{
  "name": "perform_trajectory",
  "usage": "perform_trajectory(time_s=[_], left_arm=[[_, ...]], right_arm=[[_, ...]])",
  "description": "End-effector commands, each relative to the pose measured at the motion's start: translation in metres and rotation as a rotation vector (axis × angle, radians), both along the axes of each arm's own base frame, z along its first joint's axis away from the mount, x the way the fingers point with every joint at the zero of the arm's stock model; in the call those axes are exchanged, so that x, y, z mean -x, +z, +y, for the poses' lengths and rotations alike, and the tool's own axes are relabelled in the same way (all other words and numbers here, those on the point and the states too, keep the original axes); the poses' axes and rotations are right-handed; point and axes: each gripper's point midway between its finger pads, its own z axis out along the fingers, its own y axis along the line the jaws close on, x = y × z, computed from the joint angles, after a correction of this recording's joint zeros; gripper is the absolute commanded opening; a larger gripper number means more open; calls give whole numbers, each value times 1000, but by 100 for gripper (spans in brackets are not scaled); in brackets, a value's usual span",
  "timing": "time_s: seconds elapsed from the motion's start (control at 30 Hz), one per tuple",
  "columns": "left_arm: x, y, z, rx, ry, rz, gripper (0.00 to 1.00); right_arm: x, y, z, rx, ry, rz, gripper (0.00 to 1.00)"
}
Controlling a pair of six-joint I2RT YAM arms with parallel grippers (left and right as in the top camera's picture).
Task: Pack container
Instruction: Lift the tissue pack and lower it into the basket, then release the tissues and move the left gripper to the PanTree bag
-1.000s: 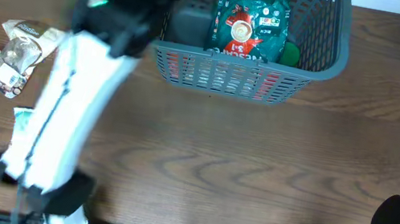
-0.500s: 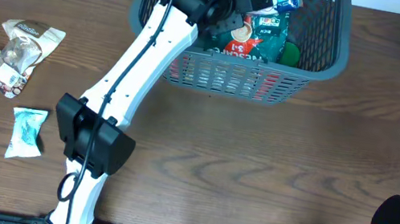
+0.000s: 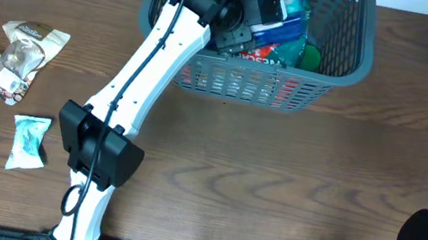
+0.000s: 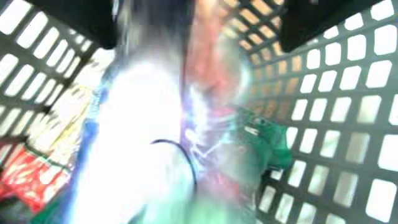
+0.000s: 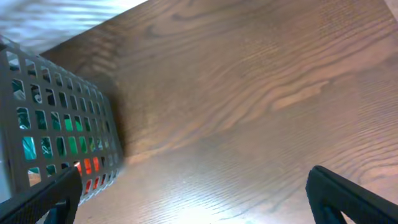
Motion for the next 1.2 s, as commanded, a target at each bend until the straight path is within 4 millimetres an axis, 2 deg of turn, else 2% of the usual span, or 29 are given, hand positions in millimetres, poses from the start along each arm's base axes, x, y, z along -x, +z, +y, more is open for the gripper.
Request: perform_trajectory(time_s=[0.0,0.17,0.3,0.47,0.53,0.6,0.63,0.7,0.77,0.9,1.03,1.1,1.17], left_arm=[[5,11,3,13,0,-3,92],[5,14,4,15,0,-9,93],[10,32,6,27,-8,-42,93],[9,82,17,35,6,-190,93],[7,109,29,26,53,-279,94],[6,128,38,32,82,-332,95],[7,139,46,38,101,-360,100],[9,158,63,67,157,-393,99],[10,177,90,134,311,-419,98],[26,209,184,301,789,-454,99],[68,211,279,393,1144,-413,98],[87,207,319,407,1285,-397,98],[99,195,353,375,1347,-348,99]], right_arm=[[0,-5,-1,-3,10,15,99],[0,-5,-1,-3,10,15,99],[0,-5,-1,-3,11,15,99],[0,-5,-2,-2,11,13,99],[0,-5,-2,0,13,14,99],[0,-5,-2,2,16,14,99],[0,-5,-2,3,17,14,99],[0,-5,-2,4,18,14,99],[0,-5,-2,3,18,15,99],[1,-5,-1,1,18,18,99],[1,-6,-1,1,18,20,99],[1,-6,-1,0,18,20,99],[1,-6,-1,-1,19,20,99]])
